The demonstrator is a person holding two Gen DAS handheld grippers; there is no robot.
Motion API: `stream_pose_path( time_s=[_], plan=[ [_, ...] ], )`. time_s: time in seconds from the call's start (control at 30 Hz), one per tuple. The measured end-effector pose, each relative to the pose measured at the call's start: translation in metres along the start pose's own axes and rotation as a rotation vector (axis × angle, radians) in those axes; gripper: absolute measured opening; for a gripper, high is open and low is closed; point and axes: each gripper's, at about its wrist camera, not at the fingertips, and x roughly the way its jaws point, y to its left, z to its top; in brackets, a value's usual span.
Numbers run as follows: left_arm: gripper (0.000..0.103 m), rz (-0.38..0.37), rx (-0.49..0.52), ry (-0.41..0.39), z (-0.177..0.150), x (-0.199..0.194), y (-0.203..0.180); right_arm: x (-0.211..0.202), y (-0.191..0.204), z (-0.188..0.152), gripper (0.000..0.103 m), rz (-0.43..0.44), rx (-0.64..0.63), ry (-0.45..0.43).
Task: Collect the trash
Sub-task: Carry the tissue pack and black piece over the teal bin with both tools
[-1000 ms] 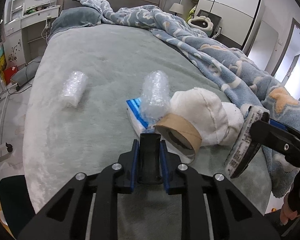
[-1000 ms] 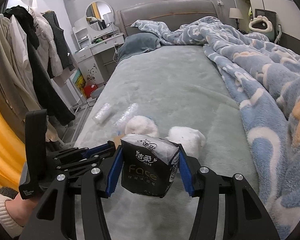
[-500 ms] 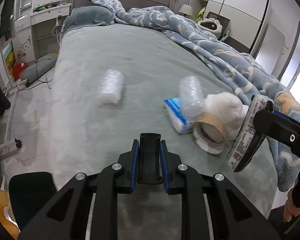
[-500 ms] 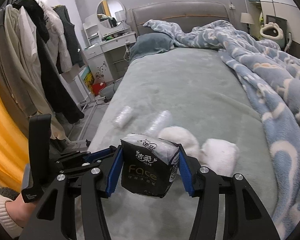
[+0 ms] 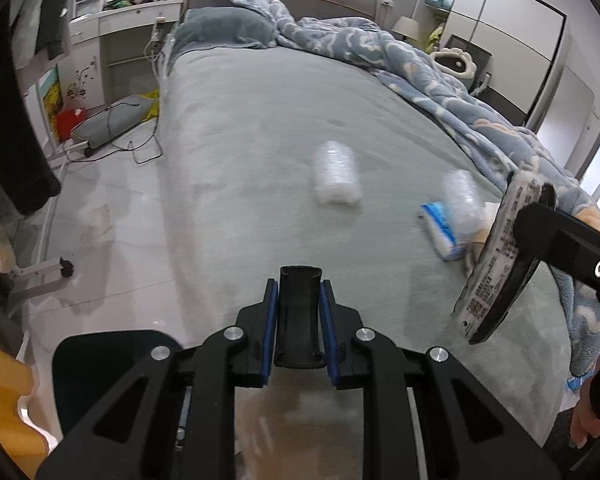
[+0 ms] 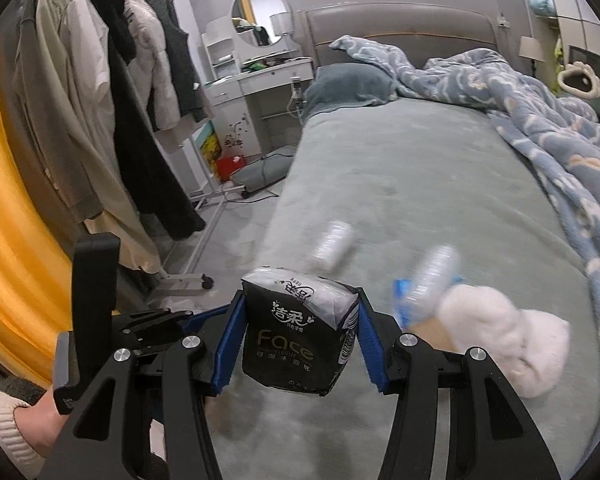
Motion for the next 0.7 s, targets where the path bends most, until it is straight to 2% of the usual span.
stream_pose_path(
  time_s=[0.37, 0.7],
  plan=[
    [0.022, 0.054, -0.059, 0.058, -0.013, -0.010, 0.062, 0.037, 0.068, 0.015, 0.053, 0.087, -0.048, 0.011],
    [0.022, 0.093, -0.119, 0.175, -0.036, -0.008, 0.116, 0.071, 0.111, 0.016, 0.053, 0.130, -0.079, 0.051]
  ],
)
